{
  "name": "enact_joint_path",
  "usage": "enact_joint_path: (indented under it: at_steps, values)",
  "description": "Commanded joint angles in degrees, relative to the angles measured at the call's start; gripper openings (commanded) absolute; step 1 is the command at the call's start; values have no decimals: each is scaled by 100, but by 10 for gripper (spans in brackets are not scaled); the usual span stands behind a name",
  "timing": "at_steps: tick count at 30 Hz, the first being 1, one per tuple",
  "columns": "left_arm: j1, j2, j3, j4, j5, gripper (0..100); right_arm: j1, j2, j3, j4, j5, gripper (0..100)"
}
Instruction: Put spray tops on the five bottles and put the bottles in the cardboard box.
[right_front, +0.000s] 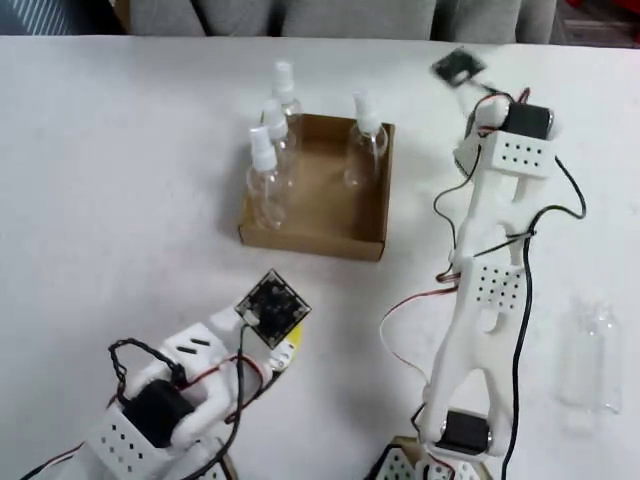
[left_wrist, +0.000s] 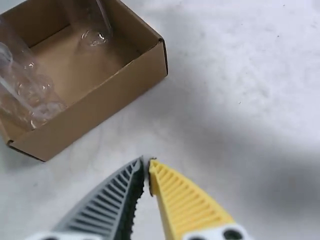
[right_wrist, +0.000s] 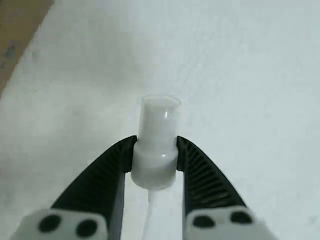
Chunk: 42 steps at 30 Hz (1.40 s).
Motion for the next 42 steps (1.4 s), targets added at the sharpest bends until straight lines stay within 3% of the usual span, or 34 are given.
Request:
enact_joint_path:
  at_steps: [1, 13, 22, 28, 30, 36, 42]
  values:
    - [-48, -84, -44, -79, 0, 21, 40, -1165, 774, 198, -1653, 15]
    - [-57, -75, -35, -220, 9, 22, -330, -4752, 6497, 101, -3473, 16]
    - [-57, -84, 35, -237, 9, 22, -1042, -7160, 9969, -1429, -4765, 18]
    - [-48, -84, 35, -246, 9, 23, -1763, -8171, 12123, -2677, -4809, 26]
    - [-40, -84, 44, -246, 9, 24, -1789, -8277, 12475, -2949, -4809, 74]
    - [-4, -84, 44, -255, 9, 24, -2035, -8022, 12642, -2976, -4703, 272]
    - [-4, -66, 237, -730, 290, 24, -1974, -8075, 12536, -2712, -3868, 288]
